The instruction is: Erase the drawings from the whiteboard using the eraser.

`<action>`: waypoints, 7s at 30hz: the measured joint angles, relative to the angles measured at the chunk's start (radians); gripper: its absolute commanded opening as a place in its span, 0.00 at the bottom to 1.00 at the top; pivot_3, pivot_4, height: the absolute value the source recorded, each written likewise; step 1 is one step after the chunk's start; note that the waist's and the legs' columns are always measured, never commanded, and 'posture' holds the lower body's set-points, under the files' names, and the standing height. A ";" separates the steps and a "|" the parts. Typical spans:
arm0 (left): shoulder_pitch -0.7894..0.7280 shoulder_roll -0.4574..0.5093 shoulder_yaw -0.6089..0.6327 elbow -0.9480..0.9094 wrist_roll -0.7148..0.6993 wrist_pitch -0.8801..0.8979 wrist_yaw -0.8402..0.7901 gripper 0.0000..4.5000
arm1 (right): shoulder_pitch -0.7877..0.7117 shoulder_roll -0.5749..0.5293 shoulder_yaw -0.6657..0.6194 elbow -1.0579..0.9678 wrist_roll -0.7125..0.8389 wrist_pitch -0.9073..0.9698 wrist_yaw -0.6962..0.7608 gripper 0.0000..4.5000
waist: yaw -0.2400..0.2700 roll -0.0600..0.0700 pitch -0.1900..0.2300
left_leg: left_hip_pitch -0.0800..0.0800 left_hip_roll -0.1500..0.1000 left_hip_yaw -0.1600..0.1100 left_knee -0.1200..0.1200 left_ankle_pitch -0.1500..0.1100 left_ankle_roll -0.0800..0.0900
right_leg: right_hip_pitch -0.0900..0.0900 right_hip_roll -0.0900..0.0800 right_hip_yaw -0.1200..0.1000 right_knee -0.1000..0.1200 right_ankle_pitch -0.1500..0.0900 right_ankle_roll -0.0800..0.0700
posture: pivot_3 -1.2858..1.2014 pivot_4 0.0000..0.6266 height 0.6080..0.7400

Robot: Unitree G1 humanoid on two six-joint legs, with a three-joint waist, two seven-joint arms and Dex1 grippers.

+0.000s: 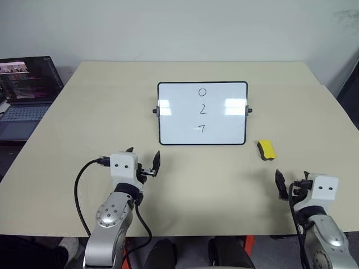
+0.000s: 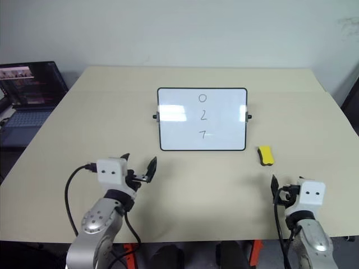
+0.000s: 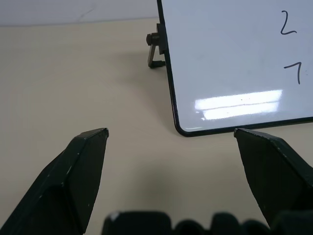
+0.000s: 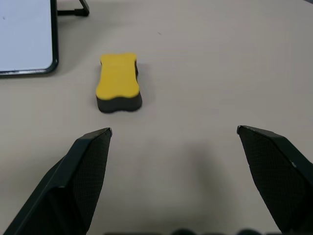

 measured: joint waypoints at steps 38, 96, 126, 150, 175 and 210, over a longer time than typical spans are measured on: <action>-0.253 0.167 0.148 0.154 -0.089 0.006 -0.144 1.00 | -0.169 0.015 0.016 -0.060 0.023 0.132 -0.070 1.00 | -0.002 0.000 0.000 | 0.002 0.000 -0.001 0.001 0.000 0.000 | 0.000 0.001 -0.001 0.001 0.002 -0.003 | 0.52 0.24 1.00; -0.456 0.573 0.000 0.106 -0.550 0.351 -0.834 1.00 | -0.622 -0.055 0.056 0.297 0.008 0.541 -0.088 1.00 | -0.005 0.001 0.004 | 0.000 0.000 -0.001 0.000 0.000 0.000 | -0.003 0.000 0.000 0.001 0.002 -0.004 | 0.52 0.24 1.00; -0.452 0.574 -0.018 0.123 -0.501 0.306 -0.836 1.00 | -0.665 -0.020 0.016 0.340 0.010 0.531 -0.143 0.32 | -0.005 0.001 0.004 | -0.001 0.000 0.000 0.000 0.000 0.000 | -0.003 0.001 0.000 0.001 0.003 -0.005 | 0.52 0.24 1.00; -0.460 0.574 -0.019 0.126 -0.500 0.305 -0.835 1.00 | -0.683 -0.020 0.020 0.340 0.005 0.530 -0.147 0.67 | -0.005 0.001 0.004 | -0.001 0.000 0.000 0.000 0.000 0.000 | -0.004 0.000 0.000 0.001 0.003 -0.005 | 0.52 0.24 1.00; -0.469 0.582 -0.019 0.147 -0.493 0.300 -0.836 1.00 | -0.712 -0.019 0.017 0.347 0.003 0.527 -0.153 0.24 | -0.005 0.001 0.004 | -0.001 0.000 0.000 0.000 0.000 0.000 | -0.004 0.001 0.000 0.002 0.003 -0.005 | 0.52 0.24 1.00; -0.469 0.583 -0.019 0.147 -0.492 0.285 -0.836 1.00 | -0.713 0.006 0.005 0.342 0.002 0.528 -0.168 0.95 | -0.006 0.001 0.004 | -0.001 0.000 0.000 0.000 0.000 0.000 | -0.005 0.001 0.000 0.002 0.003 -0.005 | 0.52 0.24 1.00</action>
